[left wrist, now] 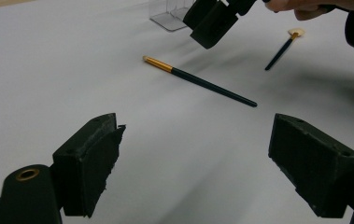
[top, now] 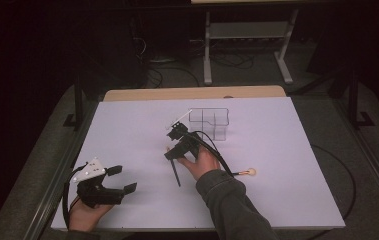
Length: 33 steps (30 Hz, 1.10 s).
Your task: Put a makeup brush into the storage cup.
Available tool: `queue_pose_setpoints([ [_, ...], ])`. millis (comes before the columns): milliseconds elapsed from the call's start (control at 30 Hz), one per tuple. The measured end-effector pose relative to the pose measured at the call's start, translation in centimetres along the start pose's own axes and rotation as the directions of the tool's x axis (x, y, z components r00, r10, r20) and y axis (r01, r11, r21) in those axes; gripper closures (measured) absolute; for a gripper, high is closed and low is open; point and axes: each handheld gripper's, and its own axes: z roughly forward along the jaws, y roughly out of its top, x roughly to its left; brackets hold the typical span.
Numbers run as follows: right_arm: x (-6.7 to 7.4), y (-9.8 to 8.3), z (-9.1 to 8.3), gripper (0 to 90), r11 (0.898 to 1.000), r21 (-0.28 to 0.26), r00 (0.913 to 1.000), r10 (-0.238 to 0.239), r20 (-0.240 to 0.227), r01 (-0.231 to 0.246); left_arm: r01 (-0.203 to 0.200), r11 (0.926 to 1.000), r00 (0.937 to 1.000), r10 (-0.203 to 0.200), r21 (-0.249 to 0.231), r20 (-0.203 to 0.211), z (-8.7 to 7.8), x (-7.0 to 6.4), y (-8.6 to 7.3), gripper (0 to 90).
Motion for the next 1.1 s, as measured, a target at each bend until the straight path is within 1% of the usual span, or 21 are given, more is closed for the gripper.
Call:
queue_pose_setpoints([
  [67, 0.1, 0.0, 0.2, 45.7, 1.000, 0.011, 1.0000, -0.001, 0.002, 0.001, -0.006, 1.0000, 1.0000, 0.006, 0.002, 0.000, 0.0, 0.0, 0.0, 15.7],
  [167, 0.1, 0.1, 0.5, 46.5, 1.000, 0.016, 1.0000, 0.000, 0.009, 0.000, -0.003, 1.0000, 1.0000, 0.003, 0.001, 0.000, 0.0, 0.0, 0.0, 15.7],
  [300, 0.1, 0.1, 0.8, 47.2, 1.000, 0.026, 0.9998, 0.013, 0.015, -0.013, -0.002, 1.0000, 1.0000, 0.002, 0.002, 0.000, 0.0, 0.0, 0.0, 15.6],
  [433, 0.1, 0.0, 1.2, 48.0, 0.999, 0.033, 0.9996, 0.010, 0.027, -0.011, 0.000, 1.0000, 1.0000, 0.000, 0.002, 0.000, 0.0, 0.0, 0.0, 15.7],
  [500, 0.2, 0.0, 1.4, 50.7, 0.999, 0.040, 0.9994, 0.012, 0.033, -0.013, -0.001, 1.0000, 1.0000, 0.001, 0.000, 0.002, 0.0, 0.0, 0.0, 15.7],
  [700, 0.4, 0.0, 1.7, 54.4, 0.999, 0.051, 0.9991, 0.015, 0.039, -0.017, 0.000, 1.0000, 1.0000, 0.000, 0.001, 0.001, 0.0, 0.0, 0.0, 15.7],
  [767, 0.4, 0.0, 1.8, 54.6, 0.998, 0.057, 0.9990, 0.005, 0.043, -0.008, -0.001, 1.0000, 1.0000, 0.001, 0.002, 0.000, 0.0, 0.0, 0.0, 15.7],
  [967, 0.5, -0.1, 2.2, 55.1, 0.997, 0.069, 0.9987, 0.019, 0.048, -0.022, -0.002, 1.0000, 1.0000, 0.002, 0.002, 0.001, 0.0, 0.0, 0.0, 15.7],
  [1100, 0.5, -0.1, 2.3, 55.1, 0.997, 0.066, 0.9987, 0.023, 0.046, -0.026, 0.000, 1.0000, 1.0000, 0.000, 0.000, 0.004, 0.0, 0.0, 0.0, 15.7],
])
